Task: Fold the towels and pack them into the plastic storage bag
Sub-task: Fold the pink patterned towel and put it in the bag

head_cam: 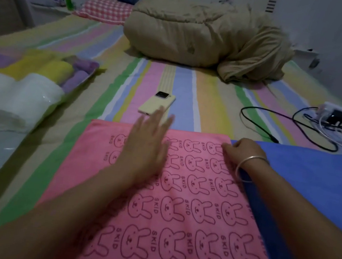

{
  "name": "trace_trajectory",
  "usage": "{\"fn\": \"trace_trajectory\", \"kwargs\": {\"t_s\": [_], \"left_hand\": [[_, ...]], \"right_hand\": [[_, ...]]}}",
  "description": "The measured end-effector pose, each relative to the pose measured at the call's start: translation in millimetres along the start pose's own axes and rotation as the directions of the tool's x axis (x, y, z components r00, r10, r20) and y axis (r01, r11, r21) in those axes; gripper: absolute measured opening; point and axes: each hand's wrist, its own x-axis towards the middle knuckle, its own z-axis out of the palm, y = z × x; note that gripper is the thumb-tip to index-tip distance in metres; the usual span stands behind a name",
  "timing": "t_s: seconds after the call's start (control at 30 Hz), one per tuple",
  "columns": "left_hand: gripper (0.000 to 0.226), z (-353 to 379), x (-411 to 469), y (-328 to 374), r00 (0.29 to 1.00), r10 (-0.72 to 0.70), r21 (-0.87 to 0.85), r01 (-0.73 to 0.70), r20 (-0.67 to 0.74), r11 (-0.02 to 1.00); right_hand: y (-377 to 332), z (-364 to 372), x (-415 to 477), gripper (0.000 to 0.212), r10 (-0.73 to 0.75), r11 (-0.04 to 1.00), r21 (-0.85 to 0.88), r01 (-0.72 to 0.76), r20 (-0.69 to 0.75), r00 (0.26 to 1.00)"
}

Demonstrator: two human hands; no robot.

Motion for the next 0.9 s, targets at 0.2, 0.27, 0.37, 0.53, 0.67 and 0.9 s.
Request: {"fn": "trace_trajectory", "kwargs": {"t_s": [0.2, 0.27, 0.37, 0.53, 0.67, 0.9], "left_hand": [[0.076, 17, -57, 70, 0.943, -0.018, 0.036, 0.007, 0.332, 0.999], [0.070, 13, -56, 74, 0.966, -0.037, -0.081, 0.059, 0.254, 0.995], [0.045, -13, -58, 93, 0.998, -0.056, -0.365, 0.067, 0.041, 0.929], [0.010, -37, -69, 112, 0.866, -0.337, -0.784, 0.485, 0.369, 0.387], [0.020, -58, -74, 98, 0.674, -0.356, -0.759, 0.612, 0.647, -0.222], [0.049, -92, -106, 46, 0.541, -0.232, -0.582, 0.673, 0.808, -0.457]], "right_hand": [[-4, -15, -19, 0.038, -0.021, 0.998, 0.067, 0.013, 0.118, 0.993], [-7, -19, -26, 0.036, -0.052, 0.989, 0.141, 0.037, 0.106, 0.993], [-18, -32, -35, 0.039, -0.102, 0.959, 0.270, 0.085, 0.050, 0.994], [-53, -52, -60, 0.034, -0.188, 0.865, 0.482, 0.136, 0.060, 0.980], [-96, -55, -90, 0.026, -0.287, 0.772, 0.626, 0.112, 0.187, 0.940], [-184, -21, -119, 0.022, -0.286, 0.778, 0.626, 0.048, 0.286, 0.914]]}}
